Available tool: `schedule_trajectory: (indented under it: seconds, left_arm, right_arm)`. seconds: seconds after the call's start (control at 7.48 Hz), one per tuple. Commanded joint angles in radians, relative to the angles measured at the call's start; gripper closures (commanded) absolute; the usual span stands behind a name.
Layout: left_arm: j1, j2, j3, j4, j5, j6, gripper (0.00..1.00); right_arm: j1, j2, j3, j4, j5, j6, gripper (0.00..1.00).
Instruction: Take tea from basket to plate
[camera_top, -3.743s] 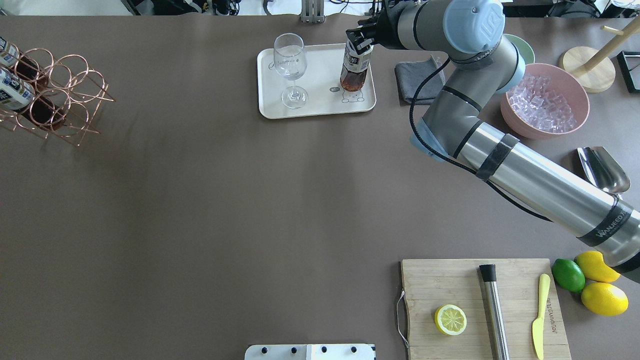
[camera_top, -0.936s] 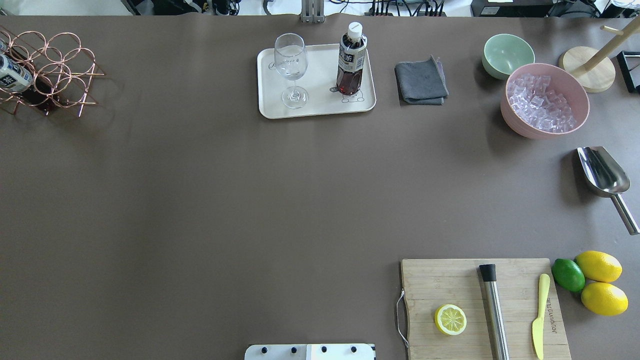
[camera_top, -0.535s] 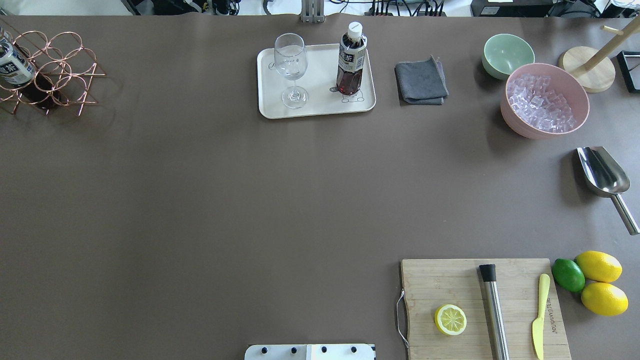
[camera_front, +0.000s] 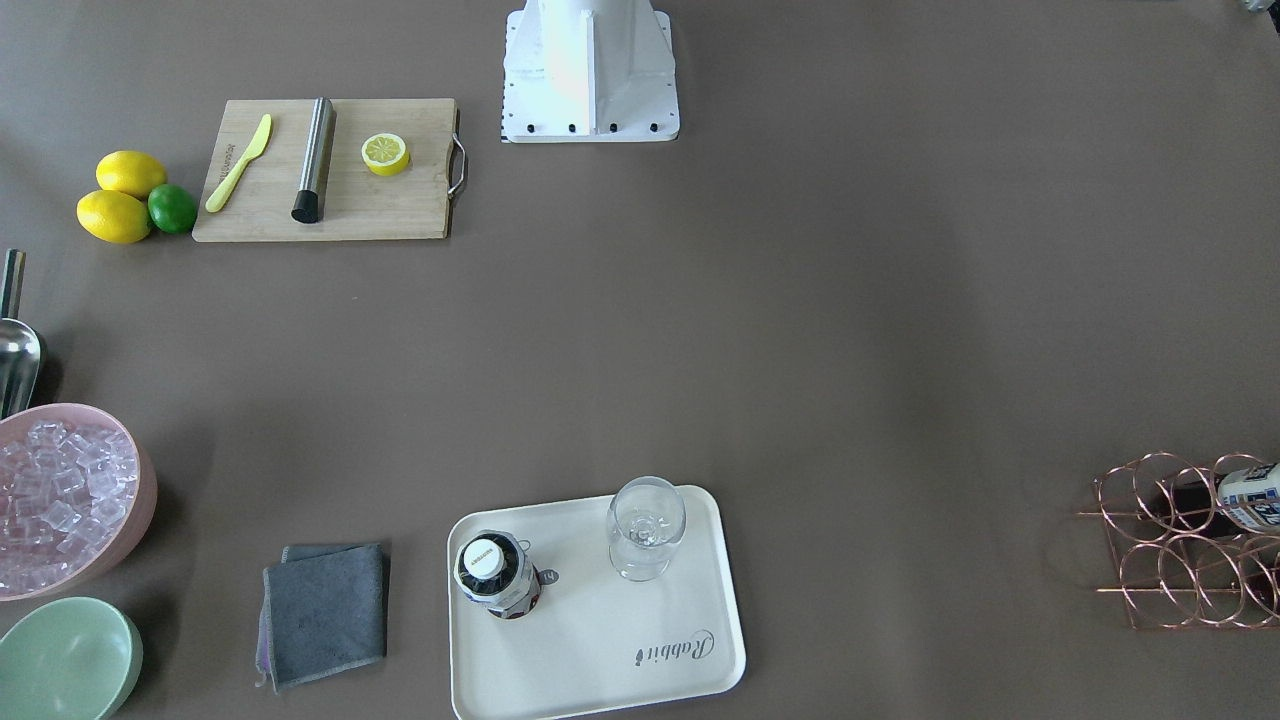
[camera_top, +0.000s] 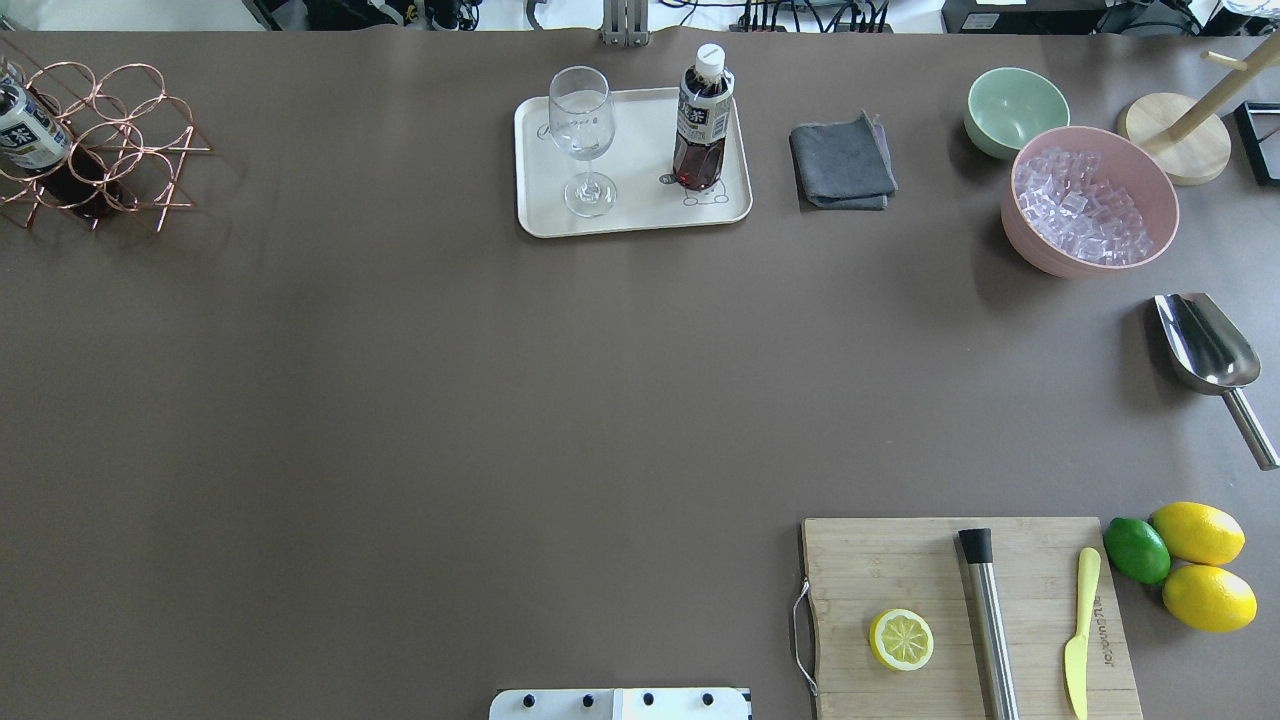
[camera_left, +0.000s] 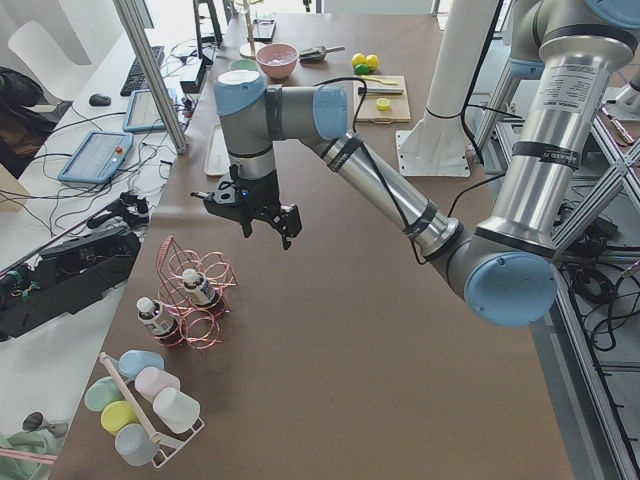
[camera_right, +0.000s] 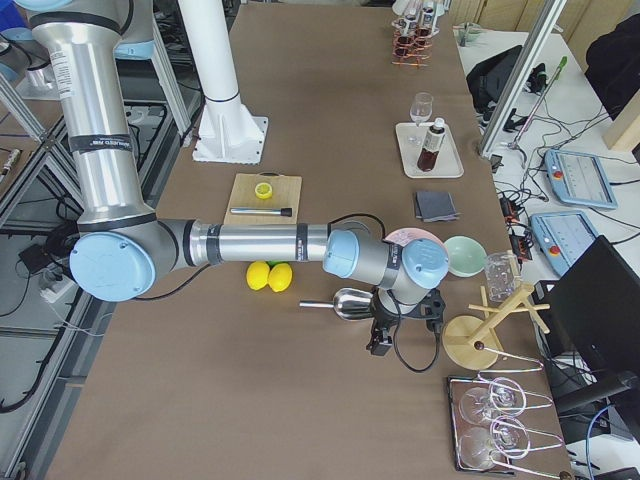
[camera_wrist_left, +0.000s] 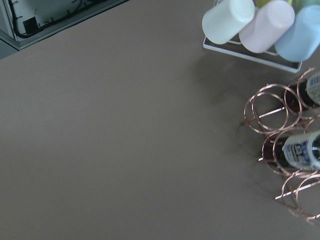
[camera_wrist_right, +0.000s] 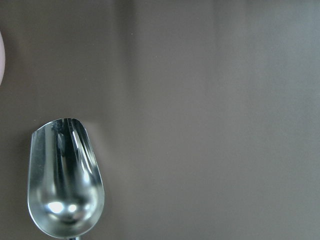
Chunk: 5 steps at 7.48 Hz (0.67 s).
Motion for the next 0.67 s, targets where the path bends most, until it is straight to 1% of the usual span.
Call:
schedule_trajectory:
  seconds: [0.0, 0.13, 0.27, 0.4, 0.53]
  left_arm:
    - [-0.004, 0.123, -0.099, 0.032, -0.053, 0.435, 0.02]
    - [-0.004, 0.173, -0.122, 0.029, -0.053, 0.579, 0.02]
    - [-0.011, 0.235, -0.154, 0.018, -0.053, 0.678, 0.02]
    - [-0.024, 0.311, -0.168, -0.056, -0.056, 0.750, 0.02]
    - [-0.025, 0.402, -0.161, -0.180, -0.108, 0.818, 0.02]
  right_arm:
    - [-0.017, 0.003, 0.008, 0.006, -0.052, 0.024, 0.00]
    - [-0.034, 0.003, 0.008, 0.020, -0.049, 0.077, 0.00]
    - [-0.045, -0.008, 0.009, 0.082, -0.047, 0.152, 0.00]
    - [-0.044, -0.026, 0.005, 0.162, -0.047, 0.159, 0.00]
    - [-0.044, -0.064, 0.003, 0.214, -0.047, 0.159, 0.00]
